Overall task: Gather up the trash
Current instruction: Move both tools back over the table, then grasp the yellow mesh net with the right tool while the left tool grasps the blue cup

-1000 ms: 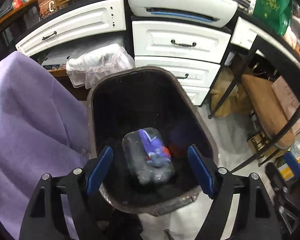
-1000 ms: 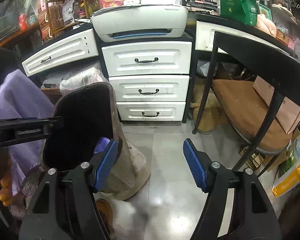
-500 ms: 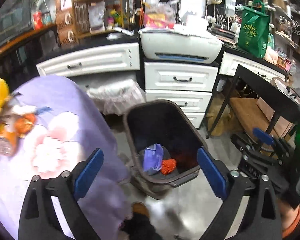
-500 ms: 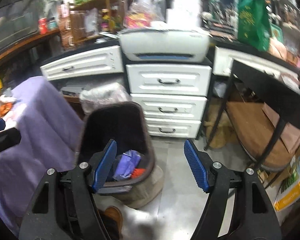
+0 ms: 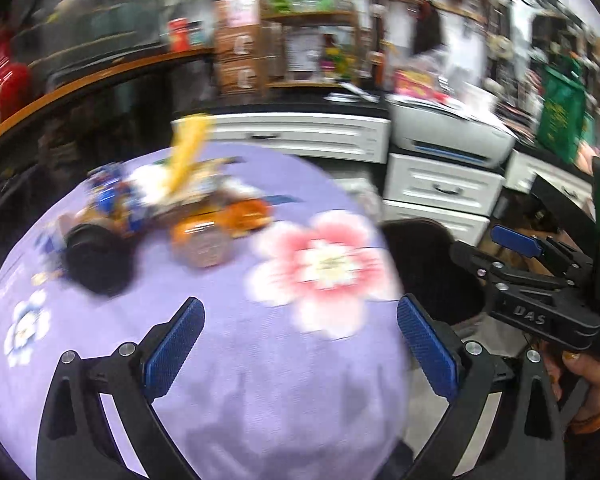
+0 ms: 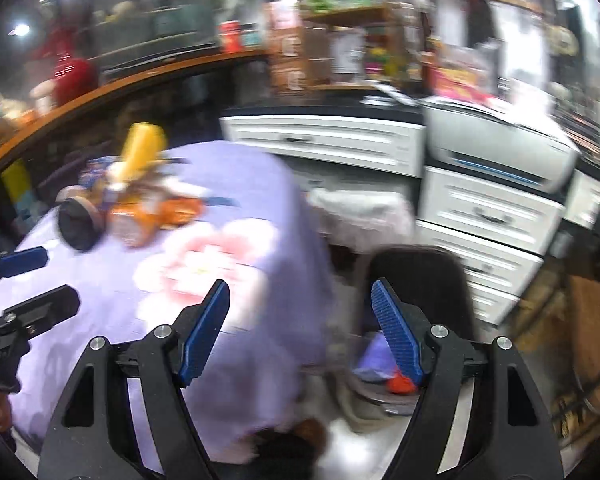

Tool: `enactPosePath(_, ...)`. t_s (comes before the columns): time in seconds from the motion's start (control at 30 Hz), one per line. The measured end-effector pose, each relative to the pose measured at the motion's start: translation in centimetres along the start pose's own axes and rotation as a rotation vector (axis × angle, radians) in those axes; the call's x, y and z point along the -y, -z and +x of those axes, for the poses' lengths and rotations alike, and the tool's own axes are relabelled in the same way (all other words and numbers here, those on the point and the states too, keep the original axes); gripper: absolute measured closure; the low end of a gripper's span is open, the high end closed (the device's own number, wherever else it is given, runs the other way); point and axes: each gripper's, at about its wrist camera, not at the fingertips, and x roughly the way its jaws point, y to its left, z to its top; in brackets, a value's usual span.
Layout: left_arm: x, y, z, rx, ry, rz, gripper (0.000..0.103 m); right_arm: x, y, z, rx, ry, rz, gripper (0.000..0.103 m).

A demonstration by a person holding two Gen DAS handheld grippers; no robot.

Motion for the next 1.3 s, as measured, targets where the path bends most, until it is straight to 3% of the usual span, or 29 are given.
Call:
enactPosePath(0.27, -12.0, 1.1, -2.5, 0.017, -0.177, -0.175, 0.008, -10.2, -3.5, 1.8, 0.031, -0.186, -0.129, 0.030)
enactPosePath(0.33, -14.6, 0.9, -2.7, 0.025, -0.217, -0.212, 0.012, -12.2, -4.7, 2.6, 0.034, -0.220, -0.138, 0.030)
enactPosePath(0.5, -20.1, 0.1, -2.2, 0.016, -0.291, -0.272, 0.021, -16.0, -8.6, 5.7, 0.021, -0.229, -0.159, 0.030)
enactPosePath(0.67, -23.5, -0.9, -0.6, -0.029, -0.270, -0.333, 0.025, -17.9, -12.3, 9.9, -0.021, -0.184, -0.114, 0.034)
enactPosePath(0.9, -26.4, -1.3, 1.1, -0.045, -0.233, -0.435, 0.025, -18.1, -14.4, 14.5, -0.092, -0.146, -0.045, 0.046)
enactPosePath(1.0, -26.9, -1.8, 1.9, -0.050, -0.217, -0.453, 0.025, -18.1, -14.7, 16.1, -0.122, -0.154, -0.016, 0.054)
enactPosePath(1.1, -27.3, -2.3, 2.5, -0.049, -0.227, -0.458, 0.024, -18.2, -14.7, 17.4, -0.146, -0.181, 0.010, 0.082)
enactPosePath(1.3, -28.7, -2.9, 4.4, -0.080, -0.212, -0.511, 0.024, -18.9, -14.3, 16.7, -0.104, -0.236, -0.002, 0.085)
